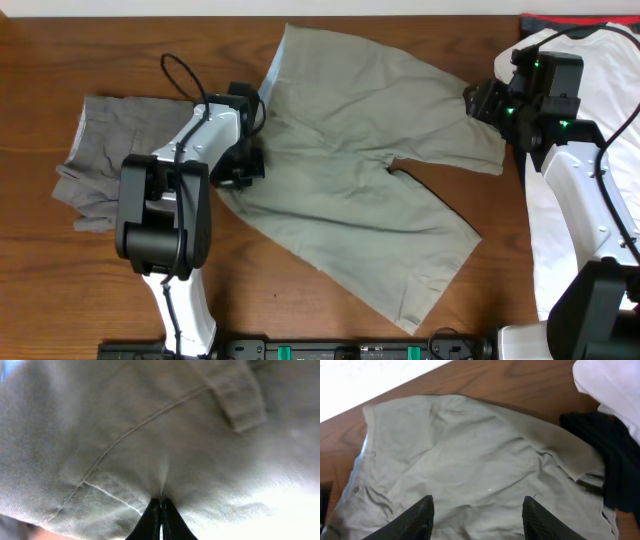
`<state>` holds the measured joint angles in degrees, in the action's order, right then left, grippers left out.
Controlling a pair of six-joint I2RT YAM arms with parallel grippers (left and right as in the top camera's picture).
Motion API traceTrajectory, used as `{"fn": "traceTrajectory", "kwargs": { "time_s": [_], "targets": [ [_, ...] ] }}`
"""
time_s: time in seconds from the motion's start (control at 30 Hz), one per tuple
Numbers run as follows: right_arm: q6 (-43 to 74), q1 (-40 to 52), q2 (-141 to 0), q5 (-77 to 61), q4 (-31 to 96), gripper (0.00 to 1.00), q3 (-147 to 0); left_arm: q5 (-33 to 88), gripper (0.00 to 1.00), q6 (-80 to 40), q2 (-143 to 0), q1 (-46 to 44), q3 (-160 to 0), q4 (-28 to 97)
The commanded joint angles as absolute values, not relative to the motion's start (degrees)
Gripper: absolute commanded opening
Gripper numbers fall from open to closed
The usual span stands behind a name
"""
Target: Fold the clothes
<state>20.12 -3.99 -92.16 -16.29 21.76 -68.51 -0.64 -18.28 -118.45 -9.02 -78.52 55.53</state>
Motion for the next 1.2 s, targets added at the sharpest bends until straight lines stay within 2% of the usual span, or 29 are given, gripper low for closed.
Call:
{"fn": "traceTrajectory", "kwargs": {
  "time_s": [0.0,0.23,0.37,0.53,0.77,0.9,1.17],
  "targets": [
    [19.2,-3.4,-93.4,-15.8,21.8,0.55,-68.6,-0.8,0.06,-27.9,-123.0,-8.1,-69.2,57.1],
    [19.4,-2.7,-100.5,-15.2,21.1,0.49,-68.6,0.7,0.06,-31.2,-122.5,-7.9,-60.0,57.1],
    [21.1,-1.7,-108.0,-17.3,17.4,0.35,-68.6,0.9,0.06,-31.3,-120.6,-7.9,-59.7,57.8],
    [20.6,-0.3,-116.1,-20.8,9.1,0.25,-68.6,0.9,0.06,-32.1,-116.0,-7.9,-59.7,57.8],
    [27.2,-0.5,-125.8,-20.4,-11.2,0.24,-68.6,0.8,0.06,-32.1,-110.9,-7.9,-59.7,57.7],
    [31.3,-1.8,-128.7,-12.6,-22.3,0.21,-68.6,0.9,0.06,-32.1,-110.5,-7.9,-59.7,57.4],
    [28.2,-4.9,-128.7,-12.9,-25.8,0.21,-74.3,0.9,0.06,-32.0,-110.5,-7.9,-59.7,55.9]
  ]
}}
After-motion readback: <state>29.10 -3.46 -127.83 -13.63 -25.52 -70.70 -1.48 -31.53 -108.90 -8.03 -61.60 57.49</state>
